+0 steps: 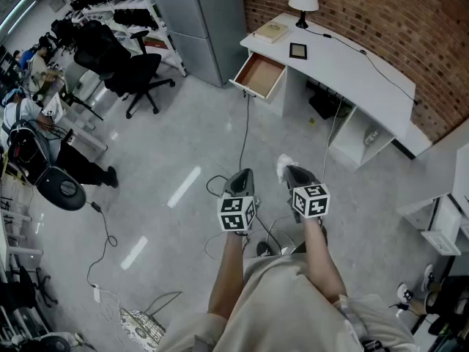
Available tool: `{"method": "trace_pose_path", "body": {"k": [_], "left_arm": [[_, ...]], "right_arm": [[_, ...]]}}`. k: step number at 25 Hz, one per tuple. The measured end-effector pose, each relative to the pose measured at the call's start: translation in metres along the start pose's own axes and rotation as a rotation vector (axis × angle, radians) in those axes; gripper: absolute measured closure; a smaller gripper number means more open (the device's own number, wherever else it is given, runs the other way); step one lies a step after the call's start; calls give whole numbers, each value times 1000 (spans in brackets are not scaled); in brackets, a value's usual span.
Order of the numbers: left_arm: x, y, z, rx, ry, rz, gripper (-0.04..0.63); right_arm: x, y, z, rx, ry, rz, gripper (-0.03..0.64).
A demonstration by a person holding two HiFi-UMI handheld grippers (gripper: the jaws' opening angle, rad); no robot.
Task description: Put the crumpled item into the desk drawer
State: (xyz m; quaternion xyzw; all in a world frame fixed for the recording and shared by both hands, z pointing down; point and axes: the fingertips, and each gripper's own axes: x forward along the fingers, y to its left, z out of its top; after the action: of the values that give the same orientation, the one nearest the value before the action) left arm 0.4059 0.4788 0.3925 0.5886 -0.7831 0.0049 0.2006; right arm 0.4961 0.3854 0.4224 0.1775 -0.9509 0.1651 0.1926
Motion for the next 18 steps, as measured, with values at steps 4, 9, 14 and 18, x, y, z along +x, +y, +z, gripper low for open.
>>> {"method": "trace_pose_path", "body": {"k": [4,9,14,18], "left_arm": [[-9,26,9,13,-14,36,579],[-15,45,9,-18,-22,58,580],[-12,43,6,-35,-28,54,580],[-6,45,5,-28,-15,56,578]], "right_arm": [[20,17,12,-2,-32,16,591],[23,24,7,-10,-22,6,591],[19,10,5,-21,-25,-28,591],[22,-2,10,32,-62,-31,591]]}}
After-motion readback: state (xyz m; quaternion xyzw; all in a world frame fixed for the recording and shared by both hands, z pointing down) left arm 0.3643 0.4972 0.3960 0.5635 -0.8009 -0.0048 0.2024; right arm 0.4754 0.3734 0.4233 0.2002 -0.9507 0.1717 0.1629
